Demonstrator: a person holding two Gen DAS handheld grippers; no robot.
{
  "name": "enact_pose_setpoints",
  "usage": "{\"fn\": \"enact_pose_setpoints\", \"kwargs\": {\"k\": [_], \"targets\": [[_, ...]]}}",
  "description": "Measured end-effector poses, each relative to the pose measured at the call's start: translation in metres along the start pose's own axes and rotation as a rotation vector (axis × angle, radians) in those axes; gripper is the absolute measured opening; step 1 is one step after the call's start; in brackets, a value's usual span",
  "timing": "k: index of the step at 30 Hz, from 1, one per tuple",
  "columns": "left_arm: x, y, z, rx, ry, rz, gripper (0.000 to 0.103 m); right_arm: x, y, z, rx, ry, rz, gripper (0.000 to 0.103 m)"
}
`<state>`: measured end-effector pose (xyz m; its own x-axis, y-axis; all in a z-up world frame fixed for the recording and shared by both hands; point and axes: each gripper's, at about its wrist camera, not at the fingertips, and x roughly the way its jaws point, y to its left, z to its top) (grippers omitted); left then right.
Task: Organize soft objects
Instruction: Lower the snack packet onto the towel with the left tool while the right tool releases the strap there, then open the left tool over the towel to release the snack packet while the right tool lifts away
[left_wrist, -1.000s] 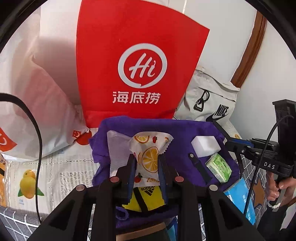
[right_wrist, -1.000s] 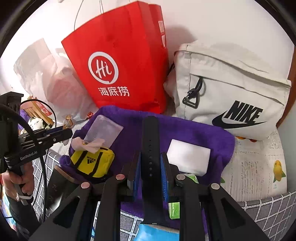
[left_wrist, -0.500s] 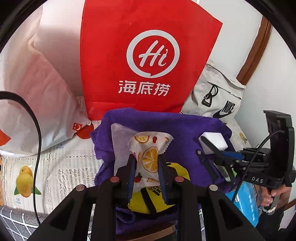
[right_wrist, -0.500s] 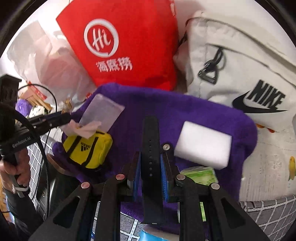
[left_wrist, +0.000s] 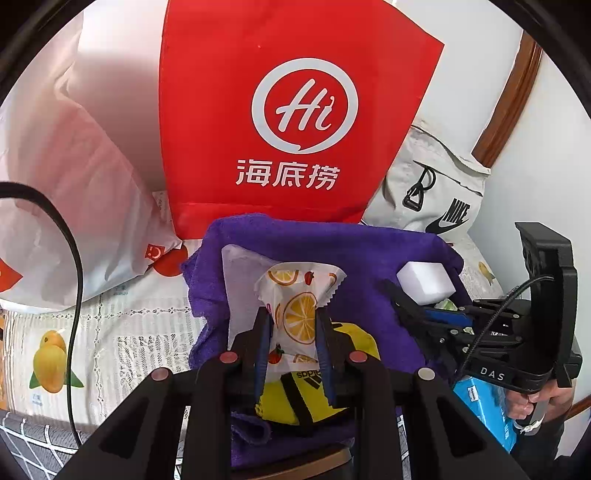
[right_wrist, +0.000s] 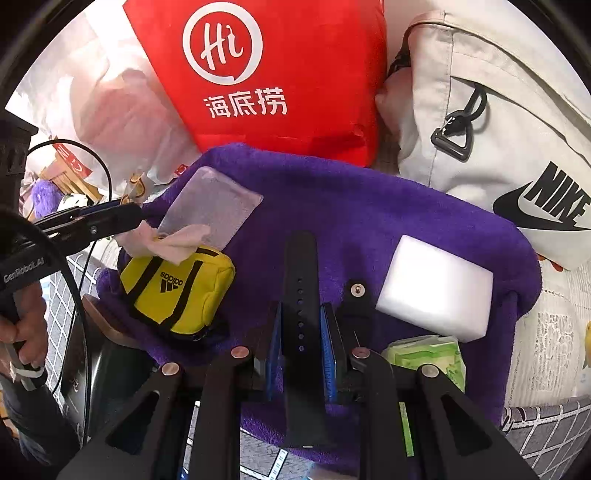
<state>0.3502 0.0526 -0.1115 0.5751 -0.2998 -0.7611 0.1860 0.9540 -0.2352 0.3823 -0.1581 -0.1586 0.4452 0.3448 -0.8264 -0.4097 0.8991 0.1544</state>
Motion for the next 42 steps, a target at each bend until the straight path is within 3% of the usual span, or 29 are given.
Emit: {"fn": "enact_pose_setpoints", "kwargs": {"k": [21, 28, 32, 42], "targets": [[0.007, -0.001, 0.0, -0.004, 0.021, -0.002, 0.023, 0.0, -0.002, 0.0, 0.009, -0.01, -0.009, 0.021], [0.014, -0.007, 0.001, -0.012, 0.024, -0.01, 0.023, -0.012, -0.008, 0.002, 0.013, -0.032, -0.02, 0.027], [0.016, -0.006, 0.001, -0.032, 0.015, -0.014, 0.024, -0.027, -0.014, 0.004, 0.021, -0.067, -0.027, 0.039], [0.026, -0.015, 0.002, -0.032, 0.024, -0.022, 0.028, -0.046, -0.023, 0.004, 0.028, -0.105, -0.033, 0.039]]}}
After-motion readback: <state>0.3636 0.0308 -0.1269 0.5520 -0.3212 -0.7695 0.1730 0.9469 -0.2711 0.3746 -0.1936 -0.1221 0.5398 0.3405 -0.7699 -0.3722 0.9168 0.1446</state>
